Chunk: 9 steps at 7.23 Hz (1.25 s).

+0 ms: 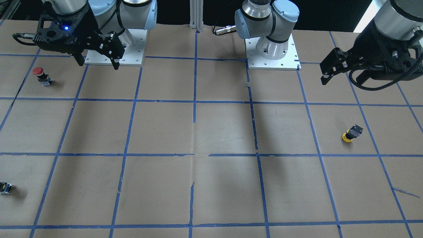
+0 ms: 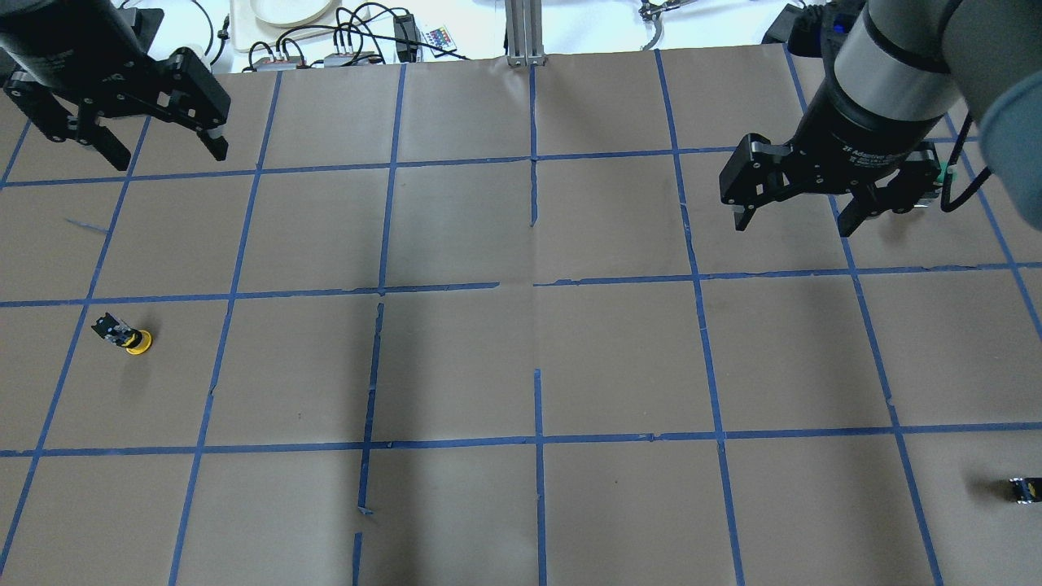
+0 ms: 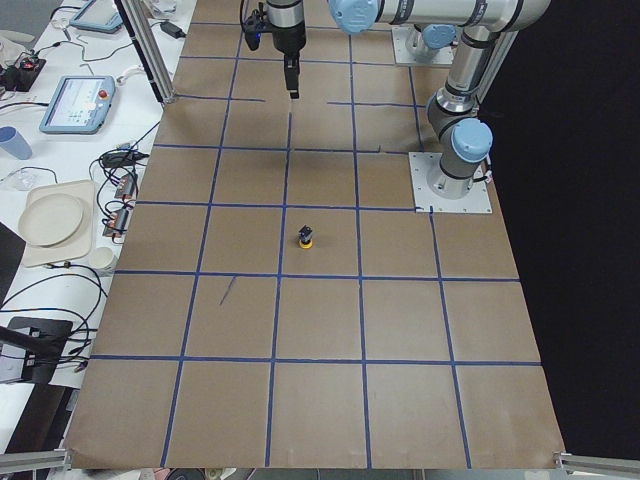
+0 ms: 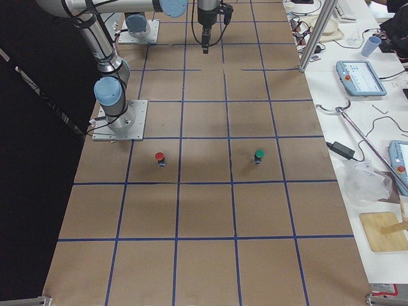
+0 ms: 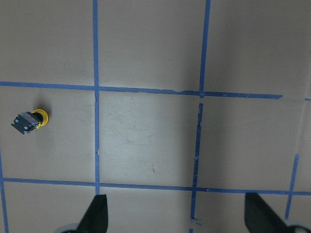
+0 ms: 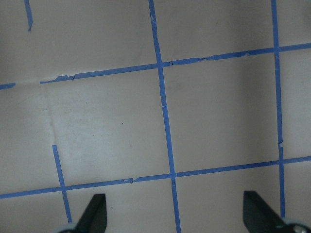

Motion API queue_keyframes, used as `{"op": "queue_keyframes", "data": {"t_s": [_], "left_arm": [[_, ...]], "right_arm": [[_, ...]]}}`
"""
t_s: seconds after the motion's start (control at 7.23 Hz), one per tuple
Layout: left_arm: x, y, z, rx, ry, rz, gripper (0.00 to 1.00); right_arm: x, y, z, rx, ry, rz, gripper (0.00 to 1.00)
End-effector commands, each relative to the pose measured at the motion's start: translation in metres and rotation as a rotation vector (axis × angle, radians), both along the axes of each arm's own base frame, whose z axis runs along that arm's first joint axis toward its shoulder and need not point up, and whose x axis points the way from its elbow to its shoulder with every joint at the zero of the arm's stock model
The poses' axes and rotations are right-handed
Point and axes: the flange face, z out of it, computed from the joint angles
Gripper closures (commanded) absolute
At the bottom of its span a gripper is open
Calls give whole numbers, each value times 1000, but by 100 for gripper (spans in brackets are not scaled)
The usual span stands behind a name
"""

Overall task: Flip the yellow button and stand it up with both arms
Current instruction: 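Lower the left gripper toward the yellow-capped button lying on its side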

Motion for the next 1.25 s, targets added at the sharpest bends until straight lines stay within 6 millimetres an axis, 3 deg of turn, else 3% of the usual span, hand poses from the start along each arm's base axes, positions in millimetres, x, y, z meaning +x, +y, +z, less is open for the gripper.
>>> {"op": "queue_keyframes", "data": {"t_s": [0.0,0.28,0.42,0.69,0.97,1.11], "left_arm": [[96,8,-36,-2,29,-115,1],[122,3,-92,-16,24,-263,1],[144,13,-111,-27,20,-311,1],[198,28,-174,-77,-14,-379,1],[213,40,-244,-85,-17,-412,1],[221,48,-259,-70,8,-393,1]], "right_arm": [[0,0,0,3,4,-3,0],[0,0,0,-2,1,-4,0],[0,0,0,0,3,-6,0],[-3,0,0,3,7,-10,0],[-3,1,-1,15,13,-1,0],[-2,0,-1,3,11,0,0]]}}
